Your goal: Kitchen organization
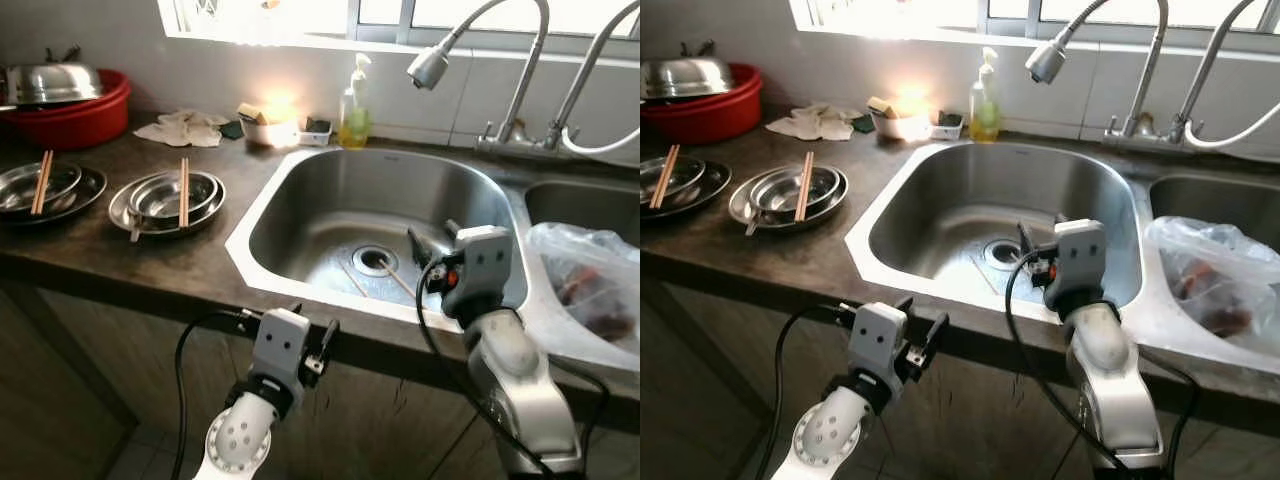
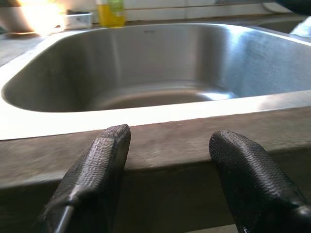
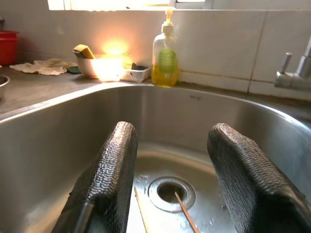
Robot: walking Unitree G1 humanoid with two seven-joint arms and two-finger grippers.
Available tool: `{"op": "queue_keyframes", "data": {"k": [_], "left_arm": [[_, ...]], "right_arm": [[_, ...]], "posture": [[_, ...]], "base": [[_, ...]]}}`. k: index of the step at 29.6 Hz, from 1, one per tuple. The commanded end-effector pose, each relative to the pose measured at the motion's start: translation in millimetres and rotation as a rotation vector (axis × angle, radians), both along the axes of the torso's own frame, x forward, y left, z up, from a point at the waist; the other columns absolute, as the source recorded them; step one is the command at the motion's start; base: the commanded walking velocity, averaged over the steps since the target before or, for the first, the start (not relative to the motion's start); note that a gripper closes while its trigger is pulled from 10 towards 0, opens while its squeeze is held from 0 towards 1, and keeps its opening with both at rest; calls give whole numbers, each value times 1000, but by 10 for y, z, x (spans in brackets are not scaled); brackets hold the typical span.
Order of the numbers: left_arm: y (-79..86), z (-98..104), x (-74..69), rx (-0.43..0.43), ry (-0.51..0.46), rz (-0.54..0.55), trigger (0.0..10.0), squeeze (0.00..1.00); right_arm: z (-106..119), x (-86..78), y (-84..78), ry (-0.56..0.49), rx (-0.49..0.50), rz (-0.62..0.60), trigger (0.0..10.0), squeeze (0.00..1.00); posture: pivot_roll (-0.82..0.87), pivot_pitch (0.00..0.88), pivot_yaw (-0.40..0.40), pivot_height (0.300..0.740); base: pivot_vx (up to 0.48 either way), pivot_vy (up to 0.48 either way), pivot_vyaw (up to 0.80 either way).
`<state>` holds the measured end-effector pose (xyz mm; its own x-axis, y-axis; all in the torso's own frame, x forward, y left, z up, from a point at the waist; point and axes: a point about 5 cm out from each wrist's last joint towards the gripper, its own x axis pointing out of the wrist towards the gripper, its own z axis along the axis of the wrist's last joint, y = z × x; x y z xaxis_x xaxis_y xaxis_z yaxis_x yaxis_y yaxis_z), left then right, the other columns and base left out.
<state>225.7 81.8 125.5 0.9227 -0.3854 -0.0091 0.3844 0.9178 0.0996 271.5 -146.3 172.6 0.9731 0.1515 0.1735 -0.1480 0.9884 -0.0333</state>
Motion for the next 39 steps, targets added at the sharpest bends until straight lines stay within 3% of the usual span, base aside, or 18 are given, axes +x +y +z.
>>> {"op": "queue_keyframes", "data": {"k": [1, 9, 24, 35, 39], "left_arm": [[42, -47, 9, 20, 19, 24, 10000, 0], [23, -48, -13, 16, 21, 13, 10000, 0], [43, -131, -79, 21, 46, -59, 10000, 0], [34, -142, -98, 28, 33, -53, 10000, 0], [42, -67, -85, 42, -17, -36, 10000, 0]], "right_arm": [[-15, -74, 51, 14, 13, 3, 10000, 0], [-164, -239, 75, 58, 52, -47, 10000, 0], [-311, -461, 91, 103, 10, -32, 10000, 0], [-266, -412, 102, 81, 18, -42, 10000, 0], [-16, -346, 164, -40, -18, -9, 10000, 0]], "posture": [[40, 2, -47, 740], [41, 0, -36, 740], [36, 0, -11, 740], [41, 0, -17, 740], [38, 0, -18, 740]], "base": [[0, 0, 0], [0, 0, 0], [0, 0, 0], [0, 0, 0], [-183, 0, 0]]}}
